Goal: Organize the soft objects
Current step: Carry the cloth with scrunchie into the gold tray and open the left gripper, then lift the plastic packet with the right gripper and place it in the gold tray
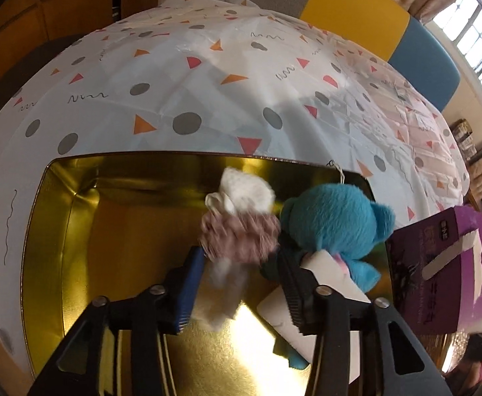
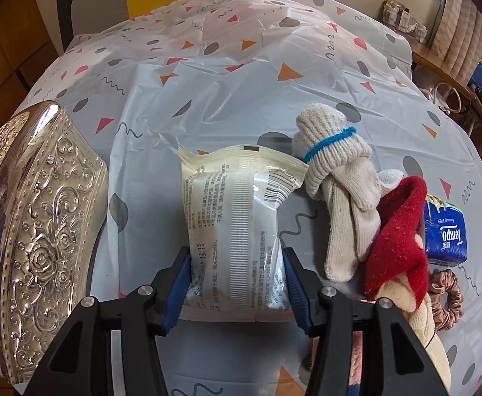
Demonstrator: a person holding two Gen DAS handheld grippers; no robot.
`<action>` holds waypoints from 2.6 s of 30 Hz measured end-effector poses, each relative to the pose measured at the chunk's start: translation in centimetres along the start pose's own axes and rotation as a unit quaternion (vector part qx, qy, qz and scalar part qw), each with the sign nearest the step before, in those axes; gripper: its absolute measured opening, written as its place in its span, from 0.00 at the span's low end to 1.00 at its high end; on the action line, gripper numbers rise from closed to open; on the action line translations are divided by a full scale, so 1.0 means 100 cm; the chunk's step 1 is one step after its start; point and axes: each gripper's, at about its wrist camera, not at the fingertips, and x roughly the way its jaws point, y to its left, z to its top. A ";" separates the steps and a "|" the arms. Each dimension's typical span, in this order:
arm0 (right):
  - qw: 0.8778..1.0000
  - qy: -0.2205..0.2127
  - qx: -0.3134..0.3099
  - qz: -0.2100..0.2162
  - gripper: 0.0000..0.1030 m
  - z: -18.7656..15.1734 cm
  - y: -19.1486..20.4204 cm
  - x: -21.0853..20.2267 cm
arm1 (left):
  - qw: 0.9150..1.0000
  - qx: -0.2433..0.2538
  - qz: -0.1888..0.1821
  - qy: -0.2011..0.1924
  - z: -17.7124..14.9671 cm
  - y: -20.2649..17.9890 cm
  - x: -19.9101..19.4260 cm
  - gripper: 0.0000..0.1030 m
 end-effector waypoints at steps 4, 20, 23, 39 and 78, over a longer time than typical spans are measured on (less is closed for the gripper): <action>1.000 -0.001 -0.003 0.001 0.53 0.000 0.000 0.001 | 0.999 0.007 0.023 -0.029 -0.013 0.004 -0.017 0.57; 1.000 -0.015 0.022 -0.012 0.52 0.001 -0.004 -0.002 | 0.984 0.052 0.108 -0.130 -0.102 0.005 -0.088 0.76; 0.999 -0.026 0.043 -0.019 0.52 0.003 -0.012 -0.007 | 0.982 0.058 0.111 -0.142 -0.111 0.004 -0.097 0.80; 0.975 -0.222 0.015 0.025 0.52 0.005 0.035 -0.175 | 0.984 0.042 0.093 -0.146 -0.129 0.016 -0.102 0.81; 0.936 -0.092 -0.281 0.191 0.72 -0.081 0.291 -0.118 | 0.980 0.021 0.098 -0.170 -0.144 0.043 -0.120 0.84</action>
